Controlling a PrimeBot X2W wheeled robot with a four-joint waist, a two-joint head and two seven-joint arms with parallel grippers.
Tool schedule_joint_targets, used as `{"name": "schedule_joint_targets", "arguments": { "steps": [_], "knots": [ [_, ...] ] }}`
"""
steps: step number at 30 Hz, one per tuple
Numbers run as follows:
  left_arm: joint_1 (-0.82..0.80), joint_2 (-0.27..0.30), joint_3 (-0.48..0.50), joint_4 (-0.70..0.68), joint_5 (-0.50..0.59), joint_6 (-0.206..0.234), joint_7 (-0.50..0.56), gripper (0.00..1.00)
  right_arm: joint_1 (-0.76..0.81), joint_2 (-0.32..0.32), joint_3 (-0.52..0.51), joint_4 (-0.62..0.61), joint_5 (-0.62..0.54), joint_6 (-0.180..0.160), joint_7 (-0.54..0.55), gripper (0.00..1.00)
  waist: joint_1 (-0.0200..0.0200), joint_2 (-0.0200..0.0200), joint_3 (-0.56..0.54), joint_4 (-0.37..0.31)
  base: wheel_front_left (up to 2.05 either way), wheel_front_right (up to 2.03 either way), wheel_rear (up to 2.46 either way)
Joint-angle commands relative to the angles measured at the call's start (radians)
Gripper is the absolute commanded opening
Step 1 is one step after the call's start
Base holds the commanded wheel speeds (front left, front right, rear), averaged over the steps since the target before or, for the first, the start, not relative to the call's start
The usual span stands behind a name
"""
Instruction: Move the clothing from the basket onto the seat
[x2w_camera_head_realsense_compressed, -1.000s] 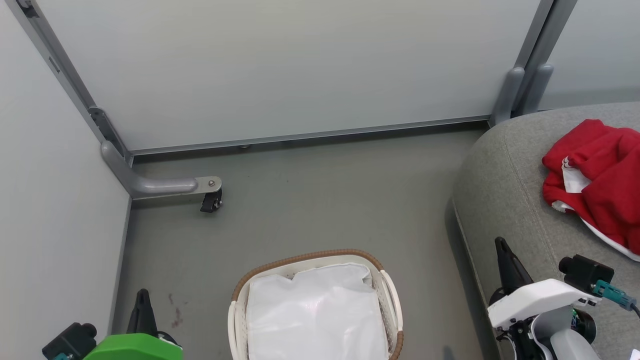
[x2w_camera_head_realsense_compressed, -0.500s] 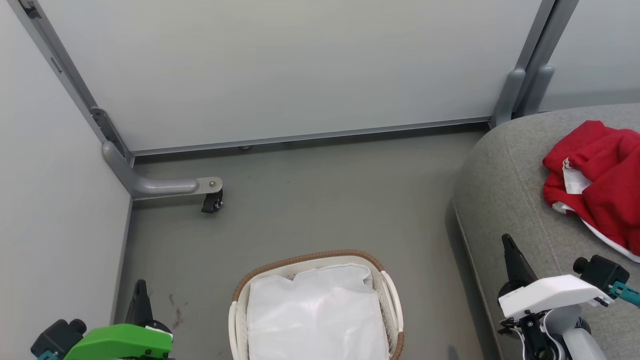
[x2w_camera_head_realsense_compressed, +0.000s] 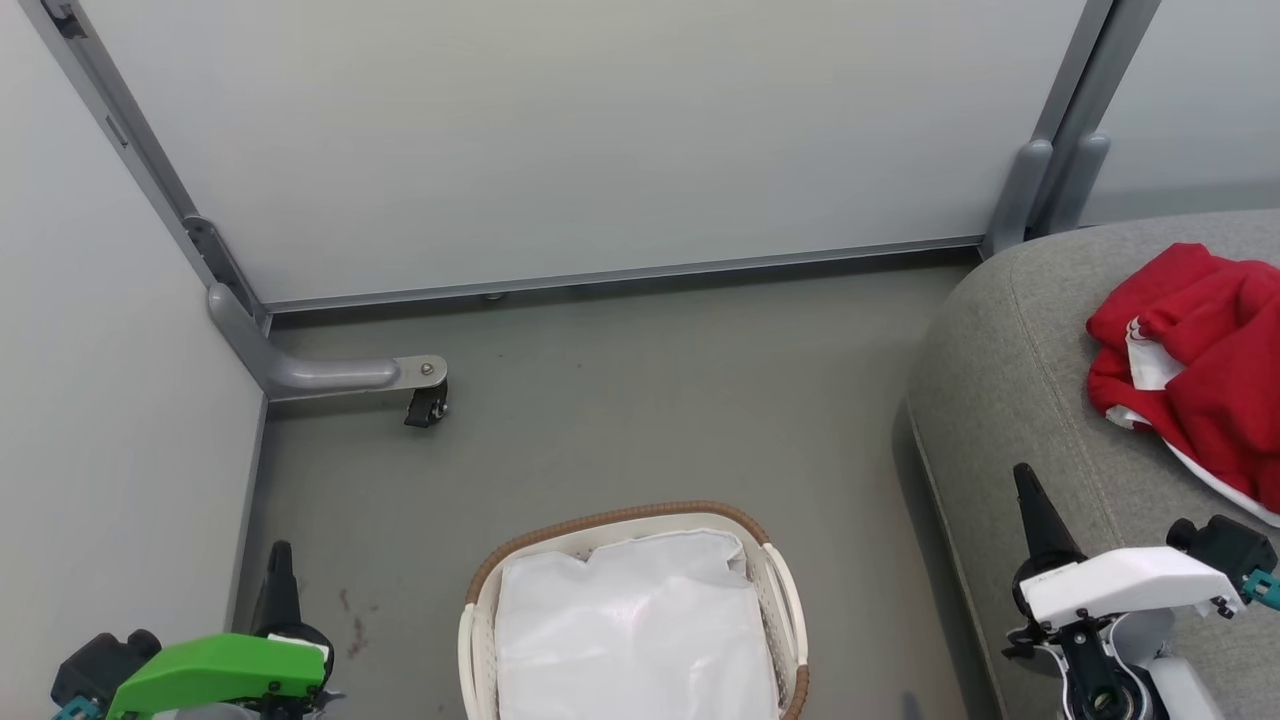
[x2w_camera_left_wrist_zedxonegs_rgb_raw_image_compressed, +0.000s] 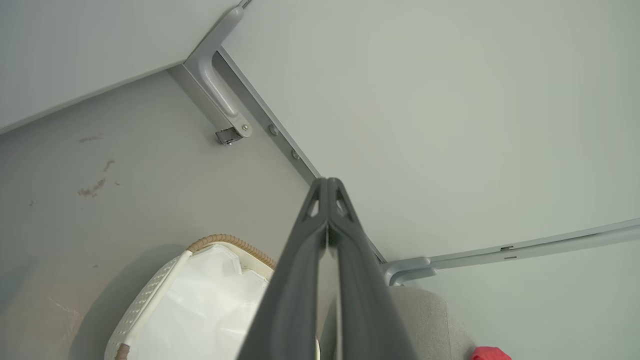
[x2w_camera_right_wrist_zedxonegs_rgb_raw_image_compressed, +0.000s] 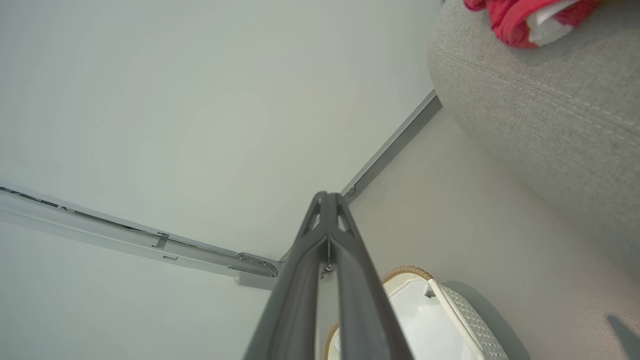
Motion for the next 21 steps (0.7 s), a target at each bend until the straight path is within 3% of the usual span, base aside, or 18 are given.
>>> {"name": "schedule_joint_targets", "arguments": {
  "steps": [1,21],
  "knots": [
    [-0.028,0.007,0.007,-0.013,-0.029,-0.008,0.006,0.00,0.003,-0.007,-0.006,-0.016,0.031,0.000,0.007,0.00,0.0000,0.0000,0.000,0.000,0.00,0.00,0.00],
    [-0.042,0.008,0.020,-0.042,-0.211,-0.018,0.059,0.00,0.010,-0.008,-0.028,-0.044,0.234,-0.001,0.061,0.00,0.0000,0.0000,-0.005,0.004,0.00,0.00,0.00]
  ]
}}
